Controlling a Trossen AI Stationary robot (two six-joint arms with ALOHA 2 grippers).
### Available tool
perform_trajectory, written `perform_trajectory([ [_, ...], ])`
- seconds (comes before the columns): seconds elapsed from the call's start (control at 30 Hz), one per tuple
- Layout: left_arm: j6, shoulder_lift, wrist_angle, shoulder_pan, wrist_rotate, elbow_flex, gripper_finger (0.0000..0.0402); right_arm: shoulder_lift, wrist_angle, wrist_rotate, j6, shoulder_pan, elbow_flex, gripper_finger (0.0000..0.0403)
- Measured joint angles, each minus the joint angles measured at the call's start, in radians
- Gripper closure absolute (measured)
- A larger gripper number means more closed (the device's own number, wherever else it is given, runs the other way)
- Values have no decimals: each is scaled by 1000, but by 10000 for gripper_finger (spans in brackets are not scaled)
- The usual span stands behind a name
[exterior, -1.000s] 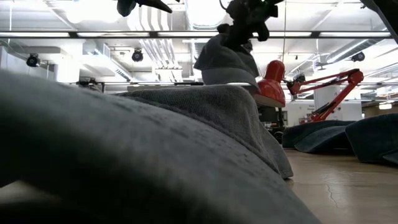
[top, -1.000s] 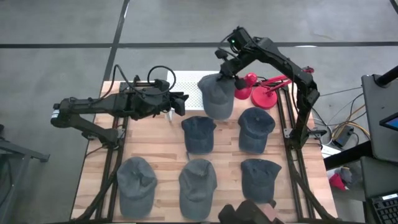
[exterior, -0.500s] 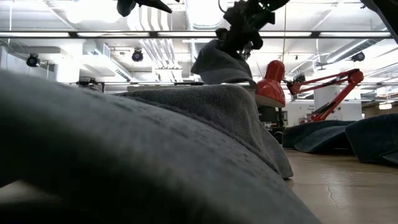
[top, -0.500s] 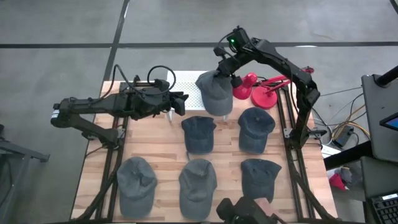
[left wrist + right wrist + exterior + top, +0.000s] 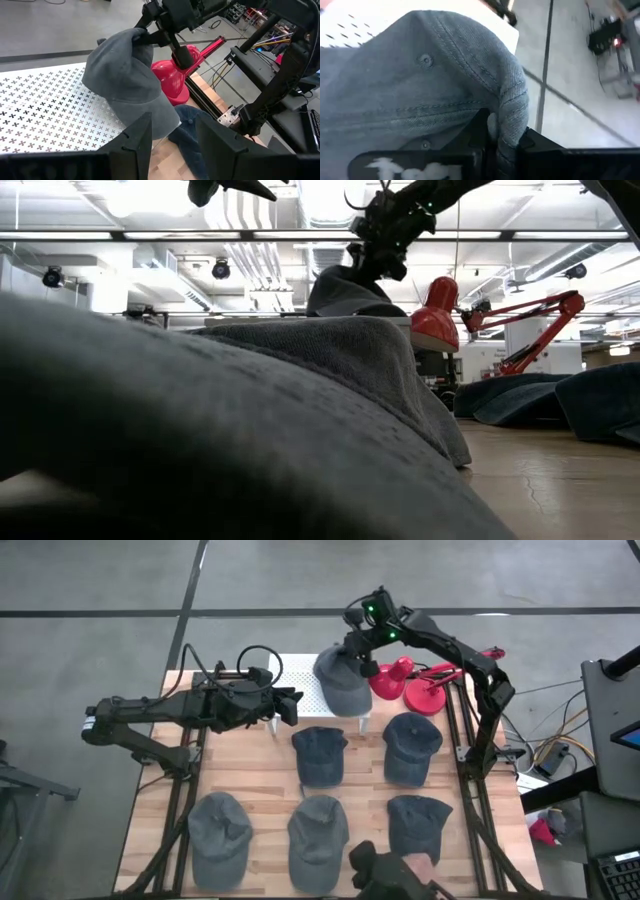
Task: Pick & Place hat
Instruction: Put the top left gray cap on the shelf
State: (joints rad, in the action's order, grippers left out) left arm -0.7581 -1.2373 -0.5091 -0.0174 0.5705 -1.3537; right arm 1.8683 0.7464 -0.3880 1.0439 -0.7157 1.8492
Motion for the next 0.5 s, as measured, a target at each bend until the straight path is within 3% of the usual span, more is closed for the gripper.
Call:
perform_trajectory([
  [0.5, 26, 0, -1, 0, 8, 0, 257, -1, 93, 68, -220, 5, 76, 376],
])
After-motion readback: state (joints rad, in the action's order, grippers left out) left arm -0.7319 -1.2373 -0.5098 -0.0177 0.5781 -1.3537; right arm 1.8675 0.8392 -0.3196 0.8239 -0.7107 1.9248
